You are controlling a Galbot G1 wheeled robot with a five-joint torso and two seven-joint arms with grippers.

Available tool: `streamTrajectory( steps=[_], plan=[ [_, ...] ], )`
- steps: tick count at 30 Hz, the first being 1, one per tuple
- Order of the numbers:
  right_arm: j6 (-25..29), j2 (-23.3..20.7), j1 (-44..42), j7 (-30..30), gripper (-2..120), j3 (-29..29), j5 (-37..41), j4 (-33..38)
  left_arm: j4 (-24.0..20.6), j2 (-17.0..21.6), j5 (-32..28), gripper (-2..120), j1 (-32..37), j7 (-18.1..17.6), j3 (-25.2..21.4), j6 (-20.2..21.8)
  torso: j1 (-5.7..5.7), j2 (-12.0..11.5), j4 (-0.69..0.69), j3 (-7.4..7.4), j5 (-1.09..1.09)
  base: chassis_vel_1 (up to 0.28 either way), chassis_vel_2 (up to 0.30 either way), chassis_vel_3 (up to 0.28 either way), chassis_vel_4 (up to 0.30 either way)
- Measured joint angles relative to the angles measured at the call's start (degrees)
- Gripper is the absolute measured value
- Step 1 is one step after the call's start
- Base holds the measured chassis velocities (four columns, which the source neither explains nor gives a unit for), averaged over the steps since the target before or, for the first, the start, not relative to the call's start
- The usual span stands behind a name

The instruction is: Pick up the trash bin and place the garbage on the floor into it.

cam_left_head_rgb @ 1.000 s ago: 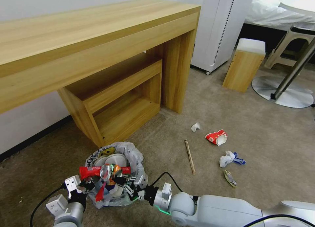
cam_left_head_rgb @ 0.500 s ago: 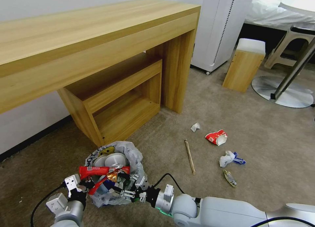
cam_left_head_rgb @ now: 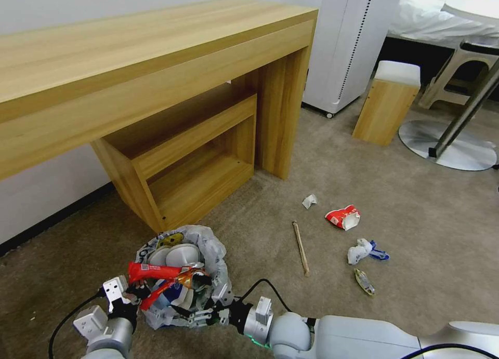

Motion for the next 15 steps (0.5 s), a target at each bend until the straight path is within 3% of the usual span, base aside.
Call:
streamTrajectory(
  steps=[15],
  plan=[
    [0.2,-2.0,0.8,-0.1,84,-1.0,1.9,4.1,0.7,-0.1,0.0,1,-0.9,0.0,0.3,-0.1,0.0,0.0,0.0,0.0,0.0,0.0,0.0,0.0,0.0]
  ],
)
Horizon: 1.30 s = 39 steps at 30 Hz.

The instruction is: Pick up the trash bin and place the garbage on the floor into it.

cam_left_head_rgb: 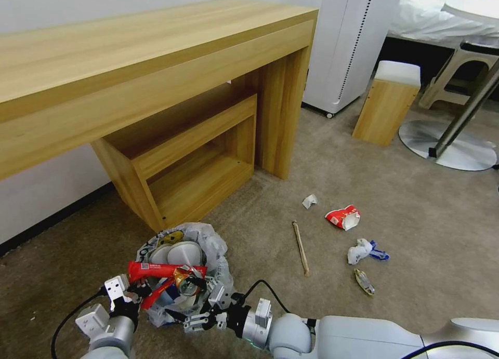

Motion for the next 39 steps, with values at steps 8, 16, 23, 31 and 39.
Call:
streamTrajectory(
  steps=[8,16,23,31,39],
  plan=[
    [-1.0,-0.1,-0.5,2.8,81,-0.8,2.4,0.2,0.0,0.1,0.0,1,0.0,0.0,0.2,-0.1,0.0,0.0,0.0,0.0,0.0,0.0,0.0,0.0,0.0],
    [-5.1,1.0,-1.4,9.4,77,0.0,6.6,4.4,0.6,0.0,0.1,1,-0.4,0.0,0.6,-0.1,0.0,0.0,0.0,0.0,0.0,0.0,0.0,0.0,0.0],
    [-6.8,1.9,-2.1,12.8,77,0.8,9.5,7.0,0.7,-0.1,0.2,1,-0.4,0.0,0.7,-0.1,0.0,0.0,0.0,0.0,0.0,0.0,0.0,0.0,0.0],
    [-8.6,5.4,-4.2,19.6,77,3.6,14.0,8.7,0.8,-0.2,0.5,1,-0.1,0.0,0.8,-0.2,0.0,0.0,0.0,0.0,-0.01,0.0,0.0,0.0,0.0],
    [-9.2,6.3,-4.8,21.4,77,5.8,14.7,9.1,0.7,-0.3,0.8,1,0.2,0.0,0.7,-0.2,0.0,0.0,0.0,0.0,-0.01,0.0,0.0,0.0,0.0]
  ],
)
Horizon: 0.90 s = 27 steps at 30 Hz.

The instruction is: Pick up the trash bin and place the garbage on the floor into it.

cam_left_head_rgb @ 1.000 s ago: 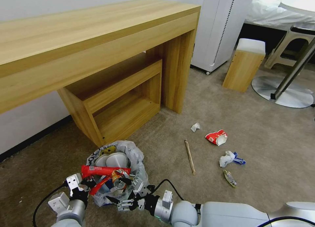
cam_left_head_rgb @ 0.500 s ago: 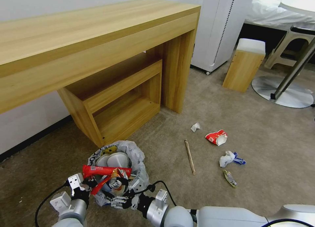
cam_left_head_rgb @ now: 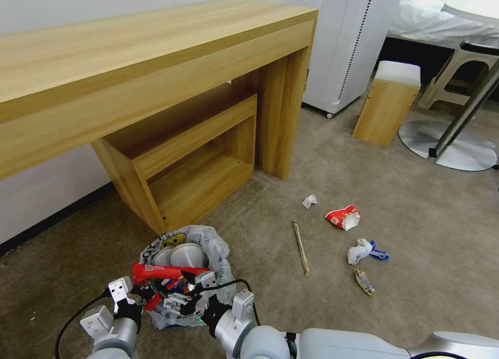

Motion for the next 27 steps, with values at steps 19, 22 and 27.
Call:
streamTrajectory(
  steps=[19,22,27],
  plan=[
    [2.7,-8.4,-4.2,-10.5,100,38.0,-23.4,-2.0,-2.1,-0.3,2.4,1,1.4,1.5,-1.3,-0.4,0.0,0.0,0.01,0.0,0.02,0.0,0.0,0.0,0.0],
    [1.6,-9.5,-7.3,-8.7,100,43.7,-27.3,-1.7,-2.8,-0.4,3.6,1,1.8,2.0,-1.3,-0.7,0.0,0.0,0.01,0.0,0.03,0.0,0.0,0.0,0.0],
    [-0.7,-10.0,-15.2,-2.9,100,56.1,-28.3,0.5,-4.7,-0.4,4.3,1,2.4,2.3,-1.4,-0.7,0.0,0.0,-0.01,0.0,0.02,0.0,0.0,0.0,0.0]
  ],
)
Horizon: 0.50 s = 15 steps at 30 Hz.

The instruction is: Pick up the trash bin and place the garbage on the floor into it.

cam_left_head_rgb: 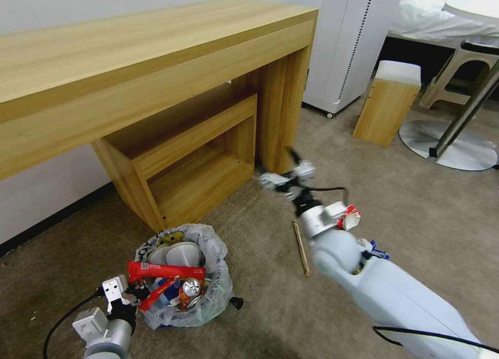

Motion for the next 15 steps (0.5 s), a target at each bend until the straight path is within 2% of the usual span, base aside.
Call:
streamTrajectory(
  steps=[1,4,5,8,15],
  plan=[
    [0.0,0.0,0.0,0.0,100,0.0,0.0,0.0,0.0,0.0,0.0,1,0.0,0.0,0.0,0.0,0.0,0.0,0.0,0.0,0.0,0.0,0.0,0.0,0.0],
    [0.0,0.2,-5.3,1.5,100,8.0,-1.7,0.4,-1.8,0.2,0.3,1,0.9,0.4,0.0,0.0,0.0,0.0,0.01,0.0,0.01,0.0,0.0,0.0,0.0],
    [0.0,0.2,-5.3,1.5,100,8.0,-1.7,0.4,-1.8,0.2,0.3,1,0.9,0.4,0.0,0.0,0.0,0.0,0.01,0.0,0.01,0.0,0.0,0.0,0.0],
    [-2.4,0.4,-9.0,5.0,100,12.9,-4.8,0.4,-2.5,0.3,0.7,1,1.7,1.0,0.0,-0.2,0.0,0.0,0.0,0.0,-0.01,0.0,0.0,0.0,0.0],
    [-7.0,1.2,-12.8,10.8,100,17.3,-10.7,0.0,-3.2,0.0,2.5,1,3.1,1.5,0.3,-0.9,0.0,0.0,0.01,0.0,-0.01,0.0,0.0,0.0,0.0]
  ],
)
